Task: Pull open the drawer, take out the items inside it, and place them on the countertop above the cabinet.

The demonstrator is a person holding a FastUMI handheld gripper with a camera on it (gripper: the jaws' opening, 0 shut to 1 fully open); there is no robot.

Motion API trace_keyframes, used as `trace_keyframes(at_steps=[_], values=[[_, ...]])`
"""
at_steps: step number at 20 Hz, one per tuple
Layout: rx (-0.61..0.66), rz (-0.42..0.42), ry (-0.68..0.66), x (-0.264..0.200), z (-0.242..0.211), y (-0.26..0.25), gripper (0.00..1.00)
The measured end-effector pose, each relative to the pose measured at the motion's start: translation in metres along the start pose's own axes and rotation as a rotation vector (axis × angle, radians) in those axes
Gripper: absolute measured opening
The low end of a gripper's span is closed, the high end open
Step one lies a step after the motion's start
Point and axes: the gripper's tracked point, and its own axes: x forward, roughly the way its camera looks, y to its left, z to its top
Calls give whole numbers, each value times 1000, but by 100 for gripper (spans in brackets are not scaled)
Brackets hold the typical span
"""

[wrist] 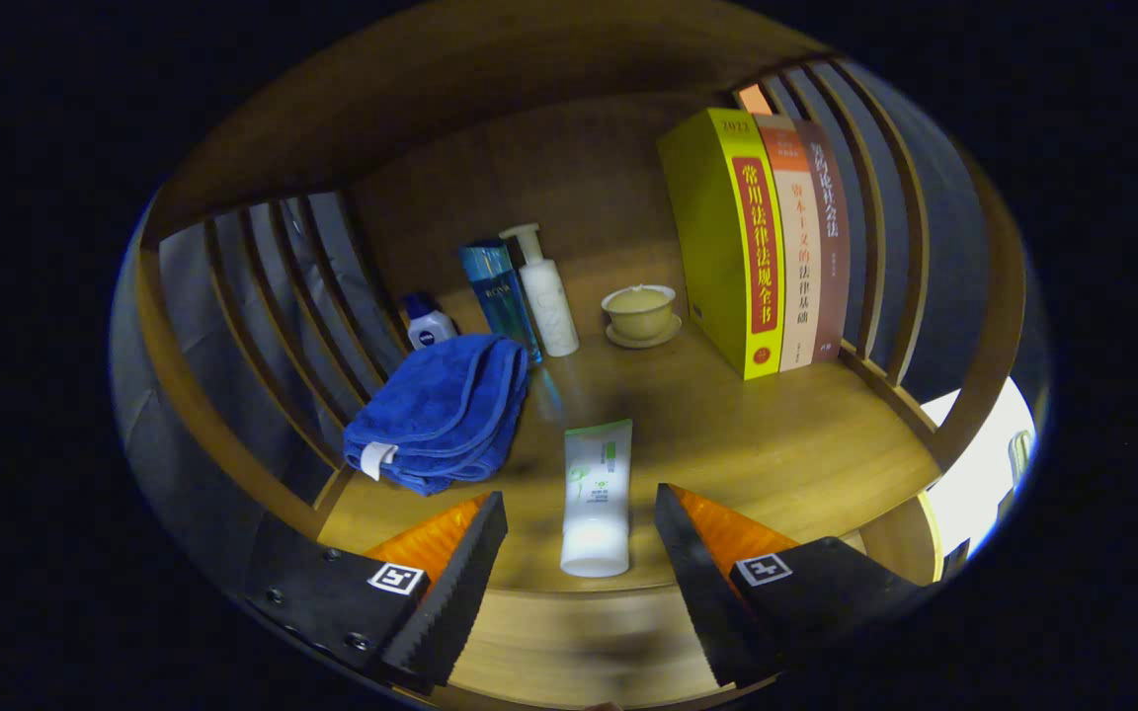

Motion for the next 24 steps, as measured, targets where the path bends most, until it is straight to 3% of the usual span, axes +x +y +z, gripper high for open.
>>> trace_keyframes(at_steps=[12,17,24], values=[[-52,66,-171,-116,-17,35,98],[-90,47,-215,-151,-53,30,98],[-80,11,-172,-181,-134,21,98]])
